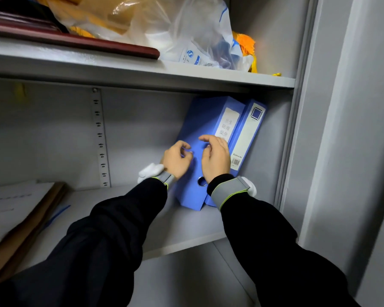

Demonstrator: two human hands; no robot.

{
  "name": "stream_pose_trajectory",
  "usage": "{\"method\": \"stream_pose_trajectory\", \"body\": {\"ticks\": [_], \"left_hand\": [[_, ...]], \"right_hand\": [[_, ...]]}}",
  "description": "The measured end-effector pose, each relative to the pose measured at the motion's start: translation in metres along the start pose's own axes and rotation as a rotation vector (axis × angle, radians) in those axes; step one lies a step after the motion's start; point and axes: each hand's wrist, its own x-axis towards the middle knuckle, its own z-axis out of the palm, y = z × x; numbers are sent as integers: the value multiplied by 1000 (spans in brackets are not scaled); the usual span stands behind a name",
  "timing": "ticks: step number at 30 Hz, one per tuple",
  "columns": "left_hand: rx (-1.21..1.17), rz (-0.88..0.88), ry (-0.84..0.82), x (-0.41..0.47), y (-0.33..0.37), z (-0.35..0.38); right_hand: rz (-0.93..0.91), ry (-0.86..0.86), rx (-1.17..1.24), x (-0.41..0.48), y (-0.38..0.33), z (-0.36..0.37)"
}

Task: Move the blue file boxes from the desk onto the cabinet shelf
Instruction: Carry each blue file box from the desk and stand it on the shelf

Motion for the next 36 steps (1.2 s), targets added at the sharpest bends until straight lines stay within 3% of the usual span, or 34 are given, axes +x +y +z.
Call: {"method": "stream_pose_trajectory", "body": {"ticks": [4, 10, 13, 15, 19, 26, 30, 36], "left_hand": [[-89, -34, 64, -9, -2, -40], [-131, -108, 249, -54, -28, -139], [20, -130, 453, -97, -37, -205], [94, -146, 490, -122, -36, -235], [370, -239, 786, -222, -3, -326], [764, -303, 1133, -398, 99, -404], [1030, -212, 1330, -493, 183, -409], [1256, -300, 1559, -616, 287, -397]], "right_hand": [[91, -20, 104, -9, -32, 18], [44, -166, 340, -47, -112, 72], [15, -275, 563, -79, -163, 97], [10, -310, 661, -98, -194, 105], [-89, -552, 942, -174, -297, 106], [-233, -802, 1404, -287, -439, 13], [-293, -921, 1700, -344, -496, -77], [-271, -1079, 1991, -419, -549, -215]]}}
